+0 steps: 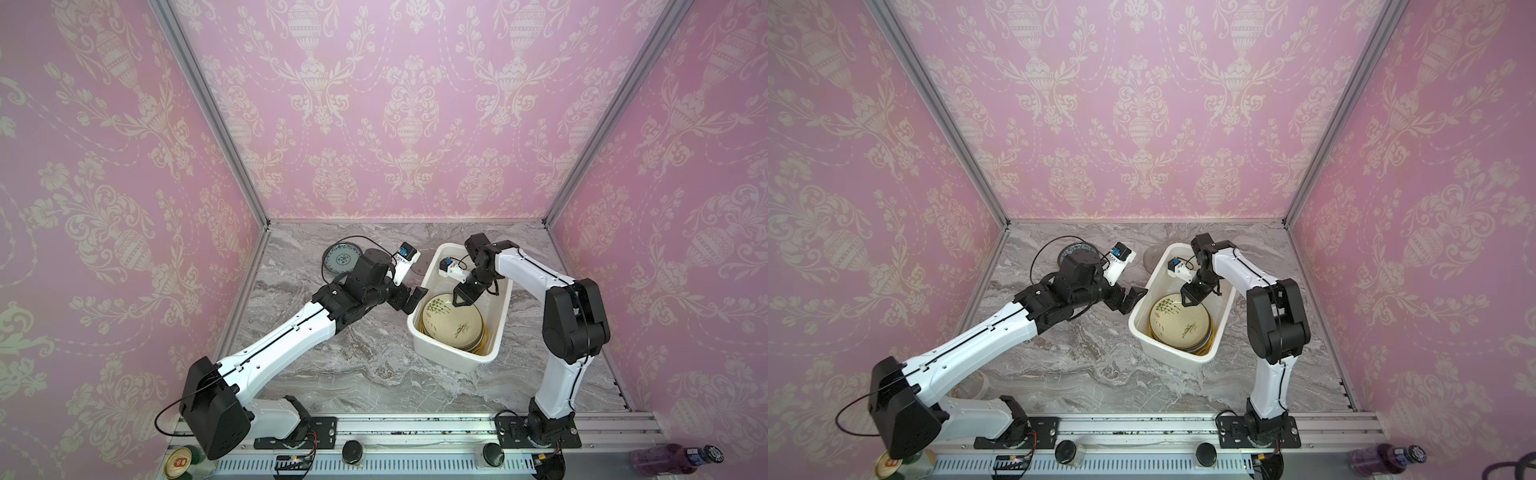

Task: Place the plates into the plastic bin on the countertop
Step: Place the plate in the plastic bin.

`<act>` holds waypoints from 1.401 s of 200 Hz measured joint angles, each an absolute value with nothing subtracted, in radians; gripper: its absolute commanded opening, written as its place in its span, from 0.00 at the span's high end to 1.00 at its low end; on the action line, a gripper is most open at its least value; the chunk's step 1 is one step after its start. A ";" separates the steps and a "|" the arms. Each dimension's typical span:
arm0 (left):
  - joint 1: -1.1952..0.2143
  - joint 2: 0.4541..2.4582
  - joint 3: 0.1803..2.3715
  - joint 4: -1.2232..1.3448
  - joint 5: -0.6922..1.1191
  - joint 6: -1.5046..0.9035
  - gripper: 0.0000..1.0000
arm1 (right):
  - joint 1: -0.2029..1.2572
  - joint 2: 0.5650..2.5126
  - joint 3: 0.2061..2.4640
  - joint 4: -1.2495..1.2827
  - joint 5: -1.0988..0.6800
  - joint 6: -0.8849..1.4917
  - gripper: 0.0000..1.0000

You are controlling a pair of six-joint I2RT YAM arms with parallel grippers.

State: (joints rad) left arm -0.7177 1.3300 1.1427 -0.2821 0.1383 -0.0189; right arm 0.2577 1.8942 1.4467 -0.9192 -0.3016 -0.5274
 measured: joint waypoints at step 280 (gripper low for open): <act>-0.045 1.287 1.264 -0.675 -0.013 -0.780 0.07 | 0.294 1.296 1.369 -0.194 -0.399 0.558 0.02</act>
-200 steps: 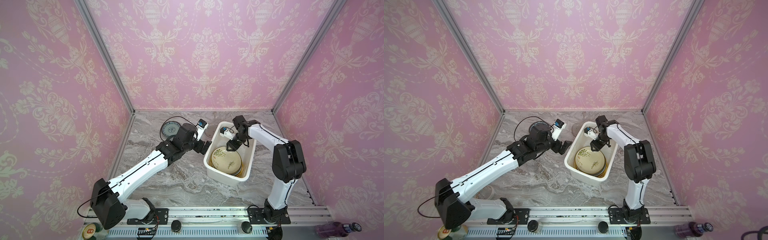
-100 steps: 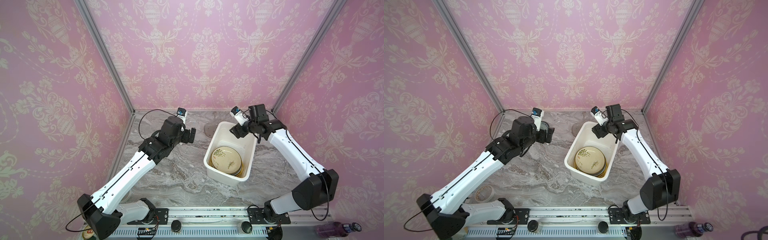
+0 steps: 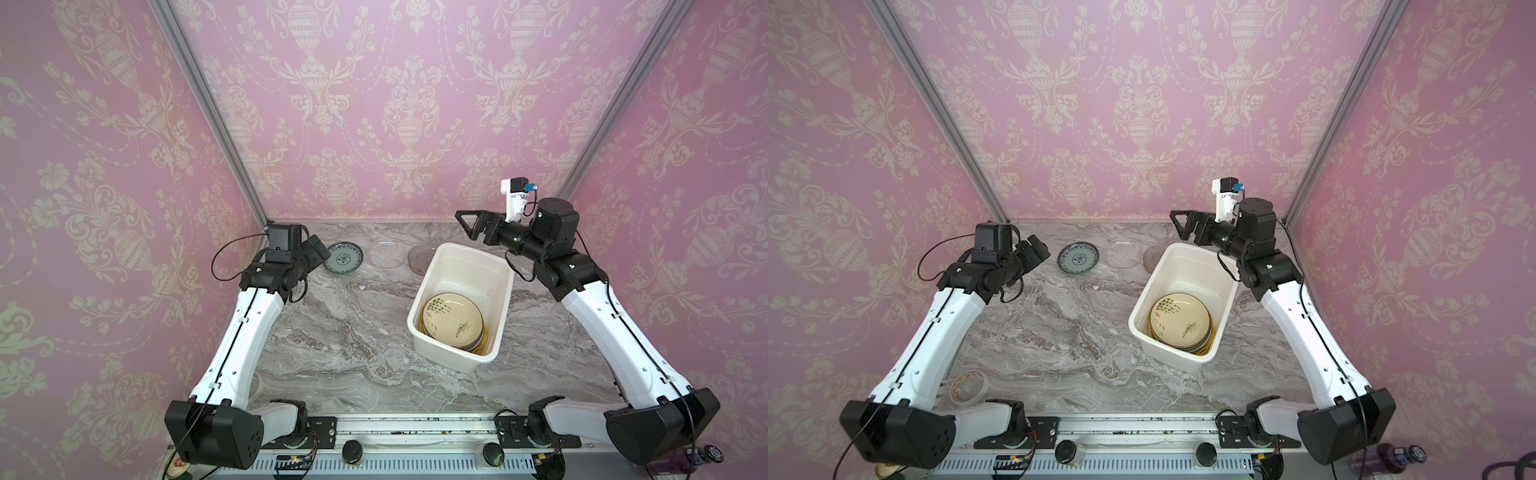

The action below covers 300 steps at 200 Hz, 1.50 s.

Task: Place the plates into the plastic bin on the countertop
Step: Place the plate in the plastic bin, then pick up the plate from the top-left of the table.

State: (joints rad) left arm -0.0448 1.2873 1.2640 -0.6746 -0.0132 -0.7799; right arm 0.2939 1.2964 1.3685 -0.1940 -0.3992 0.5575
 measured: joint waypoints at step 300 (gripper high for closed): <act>0.179 2.233 1.526 -0.120 0.629 -0.580 0.60 | 1.152 1.934 2.091 -1.099 0.000 0.184 0.10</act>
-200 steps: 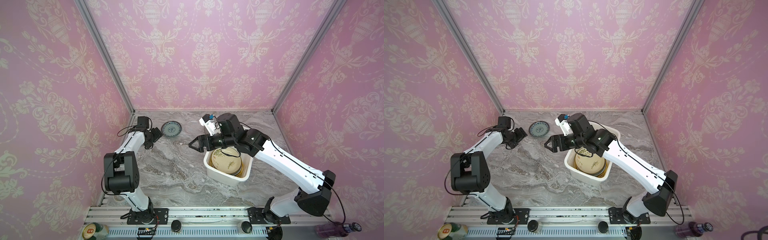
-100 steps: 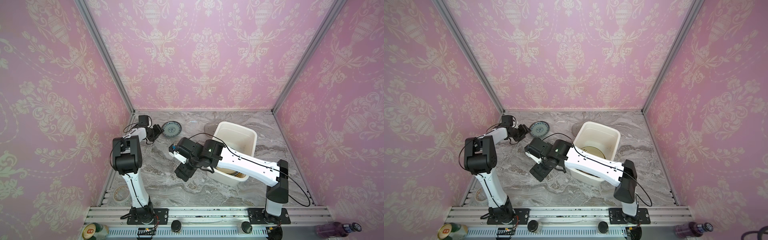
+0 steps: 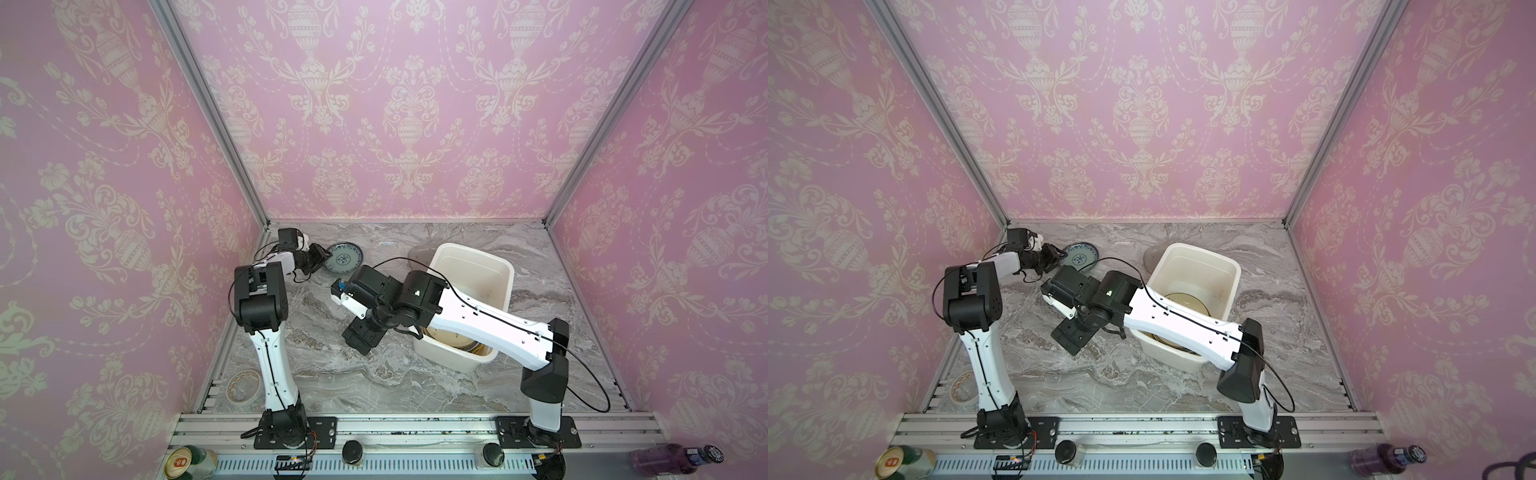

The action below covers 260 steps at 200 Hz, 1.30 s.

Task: Place the plates into the plastic bin on the countertop
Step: Pick up the plate from the top-left of the table.

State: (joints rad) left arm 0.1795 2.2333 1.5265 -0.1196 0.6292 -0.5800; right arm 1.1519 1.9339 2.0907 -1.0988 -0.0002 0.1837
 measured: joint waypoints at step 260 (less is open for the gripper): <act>0.207 1.814 0.960 -0.041 0.597 -0.724 1.00 | 1.089 1.946 2.189 -1.105 0.133 0.309 0.07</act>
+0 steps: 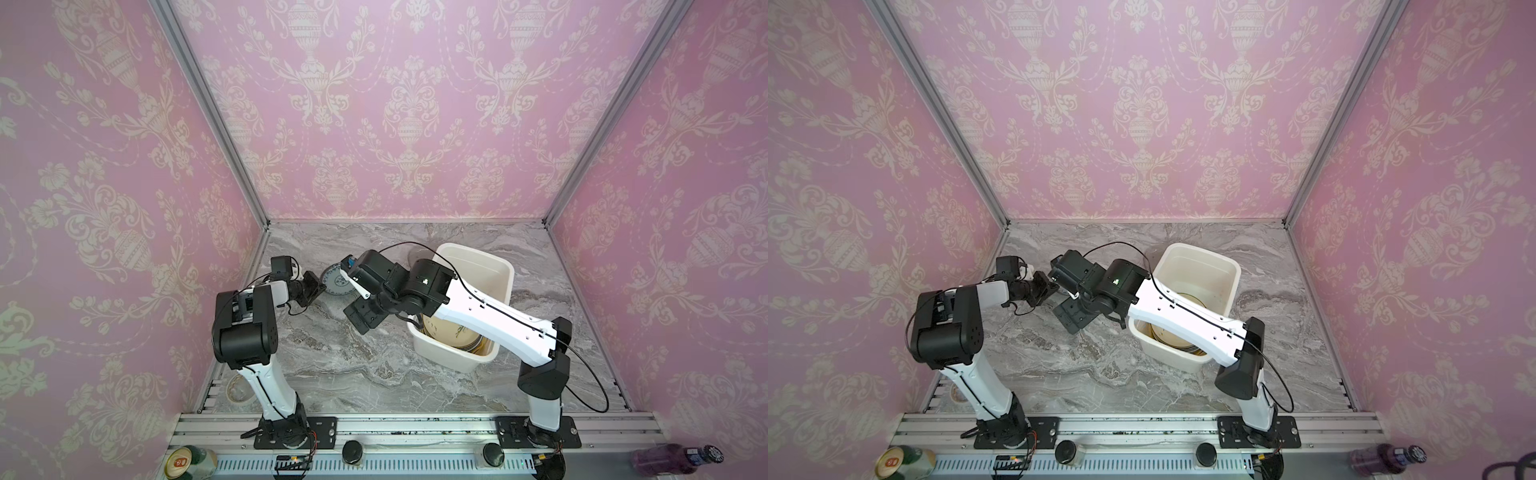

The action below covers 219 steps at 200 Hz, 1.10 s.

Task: Place the plates into the plastic bin on the countertop
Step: Pick up the plate from the top-left of the table, then place the plate in the plastic bin.

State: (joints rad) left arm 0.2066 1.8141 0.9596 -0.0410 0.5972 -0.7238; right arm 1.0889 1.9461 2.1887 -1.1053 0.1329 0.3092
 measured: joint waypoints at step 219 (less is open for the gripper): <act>-0.123 1.321 1.102 -0.128 0.724 -1.064 1.00 | 0.595 1.580 1.863 -0.773 -0.237 0.760 0.32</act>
State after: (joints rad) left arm -0.1226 1.3209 1.1019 -0.1276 0.7242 -1.0641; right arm 0.5945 1.5803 1.8633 -0.7727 -0.2367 0.7597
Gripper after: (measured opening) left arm 0.076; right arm 0.689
